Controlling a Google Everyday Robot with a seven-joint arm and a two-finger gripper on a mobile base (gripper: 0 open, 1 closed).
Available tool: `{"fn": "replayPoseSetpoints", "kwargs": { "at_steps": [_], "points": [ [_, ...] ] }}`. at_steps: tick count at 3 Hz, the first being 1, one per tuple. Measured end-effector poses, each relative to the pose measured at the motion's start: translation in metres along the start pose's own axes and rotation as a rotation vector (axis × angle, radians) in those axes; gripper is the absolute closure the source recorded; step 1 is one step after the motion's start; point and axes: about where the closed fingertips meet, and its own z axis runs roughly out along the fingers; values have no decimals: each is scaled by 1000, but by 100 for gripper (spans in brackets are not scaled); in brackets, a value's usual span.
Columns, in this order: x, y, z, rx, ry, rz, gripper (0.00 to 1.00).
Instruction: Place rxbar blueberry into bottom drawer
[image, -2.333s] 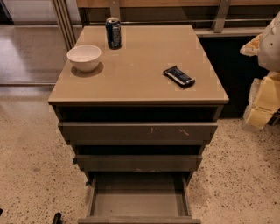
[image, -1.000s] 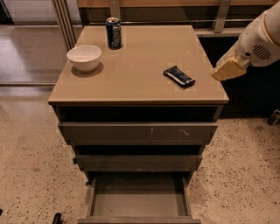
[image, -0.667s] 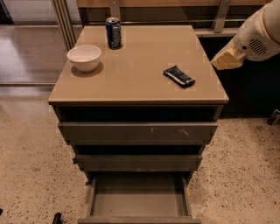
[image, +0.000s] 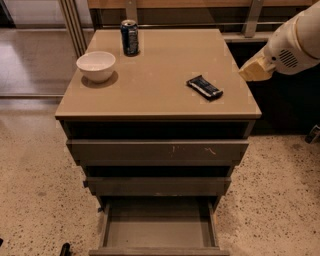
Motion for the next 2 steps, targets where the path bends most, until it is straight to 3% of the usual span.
{"fn": "replayPoseSetpoints", "kwargs": {
  "at_steps": [2],
  "points": [
    [-27, -20, 67, 78, -158, 126, 100]
  ]
}}
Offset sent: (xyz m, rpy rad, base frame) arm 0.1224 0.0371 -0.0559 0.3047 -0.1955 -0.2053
